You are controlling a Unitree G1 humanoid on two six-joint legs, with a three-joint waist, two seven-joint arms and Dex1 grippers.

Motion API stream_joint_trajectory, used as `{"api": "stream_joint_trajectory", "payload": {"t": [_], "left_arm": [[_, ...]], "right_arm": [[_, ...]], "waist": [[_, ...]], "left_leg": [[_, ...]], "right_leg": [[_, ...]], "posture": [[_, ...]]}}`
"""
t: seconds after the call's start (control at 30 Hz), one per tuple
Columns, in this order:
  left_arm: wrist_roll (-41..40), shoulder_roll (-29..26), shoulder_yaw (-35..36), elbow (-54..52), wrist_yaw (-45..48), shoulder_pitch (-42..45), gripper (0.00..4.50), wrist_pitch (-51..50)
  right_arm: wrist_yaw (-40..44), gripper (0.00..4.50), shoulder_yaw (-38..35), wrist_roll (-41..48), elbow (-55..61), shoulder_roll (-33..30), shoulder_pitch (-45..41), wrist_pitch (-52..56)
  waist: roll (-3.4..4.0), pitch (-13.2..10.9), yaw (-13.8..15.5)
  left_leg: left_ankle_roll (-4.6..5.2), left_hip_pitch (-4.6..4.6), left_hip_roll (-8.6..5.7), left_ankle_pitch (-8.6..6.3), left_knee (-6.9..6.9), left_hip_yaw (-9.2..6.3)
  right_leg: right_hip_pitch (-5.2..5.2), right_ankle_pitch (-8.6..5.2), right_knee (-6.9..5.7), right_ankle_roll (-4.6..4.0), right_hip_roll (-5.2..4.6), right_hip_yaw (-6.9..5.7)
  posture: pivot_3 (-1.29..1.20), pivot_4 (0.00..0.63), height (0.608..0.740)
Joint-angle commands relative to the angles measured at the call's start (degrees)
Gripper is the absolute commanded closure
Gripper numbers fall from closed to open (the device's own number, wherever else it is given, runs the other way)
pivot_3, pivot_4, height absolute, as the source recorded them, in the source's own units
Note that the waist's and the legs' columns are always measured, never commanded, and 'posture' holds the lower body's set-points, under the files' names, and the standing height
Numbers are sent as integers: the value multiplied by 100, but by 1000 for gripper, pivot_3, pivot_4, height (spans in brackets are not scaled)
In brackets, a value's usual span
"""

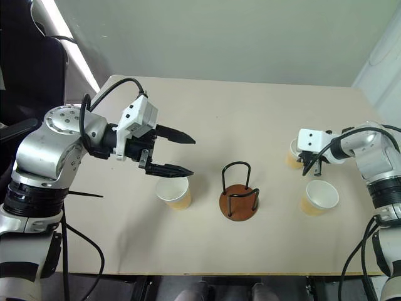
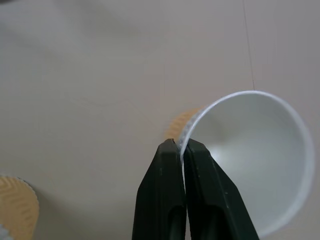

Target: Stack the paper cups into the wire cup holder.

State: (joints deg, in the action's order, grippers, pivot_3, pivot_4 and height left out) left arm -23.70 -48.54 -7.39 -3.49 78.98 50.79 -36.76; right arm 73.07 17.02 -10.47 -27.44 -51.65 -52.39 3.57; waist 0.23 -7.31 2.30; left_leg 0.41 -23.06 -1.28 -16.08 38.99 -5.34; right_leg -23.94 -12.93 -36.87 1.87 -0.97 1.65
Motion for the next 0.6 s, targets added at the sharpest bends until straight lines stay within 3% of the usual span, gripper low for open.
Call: {"api": "stream_joint_trajectory", "payload": {"t": [0.03, 0.2, 0.6], "left_arm": [[-70, -55, 48, -168, 26, 21, 0, -21], [-59, -75, 59, -111, 77, 47, 0, -10], [-2, -133, 4, -74, 318, 22, 0, 117]], "right_arm": [[78, 4476, -113, 6, 184, -35, -75, 37], [267, 4476, -335, 245, 684, -165, -99, 292], [874, 4476, -1325, 1852, 4110, -869, -34, 2528]], "waist": [[0, 0, -1], [2, -1, -1], [6, -4, 1]], "left_leg": [[0, 0, 0, 0, 0, 0], [-1, 0, 0, -1, -1, 0], [-5, -12, -1, -2, -4, -1]], "right_leg": [[0, 0, 0, 0, 0, 0], [0, 0, 0, 0, 0, 0], [-3, -1, 19, -2, 0, -1]], "posture": [[0, 150, 740], [0, 150, 740], [0, 150, 740]]}}
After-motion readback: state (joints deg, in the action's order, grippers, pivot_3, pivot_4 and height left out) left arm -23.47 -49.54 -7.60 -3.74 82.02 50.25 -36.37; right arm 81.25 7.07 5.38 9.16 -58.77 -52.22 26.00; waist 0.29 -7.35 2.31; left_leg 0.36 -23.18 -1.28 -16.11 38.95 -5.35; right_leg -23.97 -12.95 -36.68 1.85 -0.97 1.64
